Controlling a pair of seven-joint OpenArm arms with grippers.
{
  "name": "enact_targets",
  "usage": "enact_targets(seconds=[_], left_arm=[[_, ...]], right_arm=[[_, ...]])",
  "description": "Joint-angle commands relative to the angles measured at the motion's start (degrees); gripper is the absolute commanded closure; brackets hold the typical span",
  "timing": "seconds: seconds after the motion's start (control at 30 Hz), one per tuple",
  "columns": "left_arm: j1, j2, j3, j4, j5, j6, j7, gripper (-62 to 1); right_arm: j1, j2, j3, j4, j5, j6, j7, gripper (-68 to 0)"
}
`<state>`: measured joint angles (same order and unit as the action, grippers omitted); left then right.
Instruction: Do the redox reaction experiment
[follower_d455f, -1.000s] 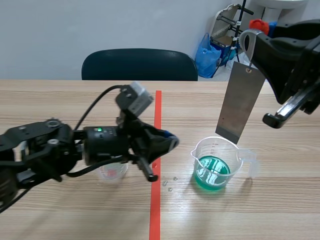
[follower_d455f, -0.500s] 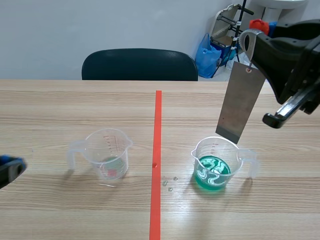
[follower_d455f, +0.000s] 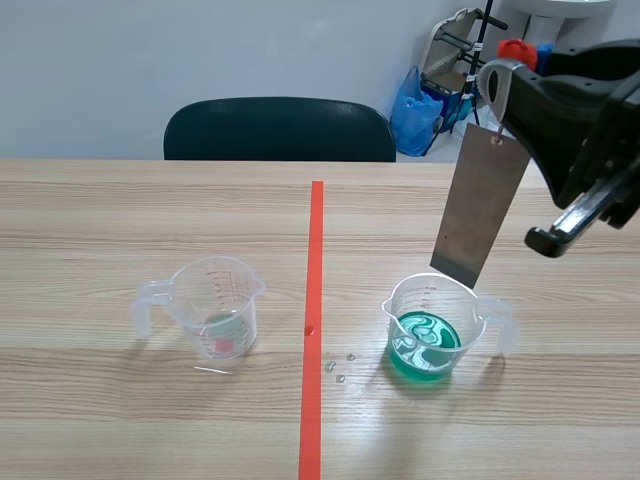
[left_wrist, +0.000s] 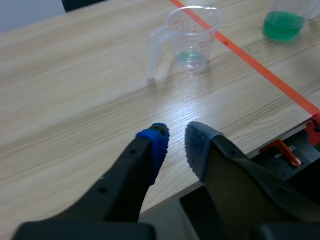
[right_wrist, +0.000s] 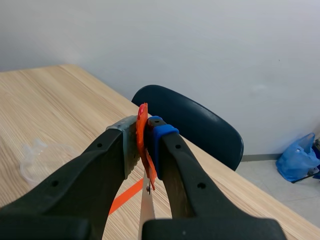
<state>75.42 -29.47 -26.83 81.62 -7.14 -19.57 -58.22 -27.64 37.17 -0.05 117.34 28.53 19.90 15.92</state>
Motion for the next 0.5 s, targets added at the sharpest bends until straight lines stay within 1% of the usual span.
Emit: enact_targets(seconds=[0.0, 0.03, 0.07, 0.1, 0.13, 0.47], left_arm=[[0.0, 0.7, -0.9, -0.2, -0.3, -0.2, -0.4, -35.9], [0.0, 1.4, -1.4, -1.1, -0.5, 0.0, -0.3, -45.8], [0.0, 1.8, -1.4, -1.6, -1.2, 0.0, -0.7, -54.2], [0.0, 2.0, -1.4, -1.9, -2.4, -0.1, -0.9, -60.2], [0.0, 2.2, -1.4, -2.3, -2.6, -0.1, -0.9, -62.3], [0.0, 2.1, -1.4, -2.5, -2.7, -0.7, -0.7, -62.3]], right_arm=[[0.5, 0.6, 0.5, 1.2, 0.7, -0.3, 0.9, -1.5], [0.5, 0.6, 0.5, 1.2, 0.7, -0.3, 0.9, -1.5], [0.5, 0.6, 0.5, 1.2, 0.7, -0.3, 0.9, -1.5], [0.5, 0.6, 0.5, 1.2, 0.7, -0.3, 0.9, -1.5], [0.5, 0.6, 0.5, 1.2, 0.7, -0.2, 0.9, -1.5], [0.5, 0.6, 0.5, 1.2, 0.7, -0.1, 0.9, -1.5]])
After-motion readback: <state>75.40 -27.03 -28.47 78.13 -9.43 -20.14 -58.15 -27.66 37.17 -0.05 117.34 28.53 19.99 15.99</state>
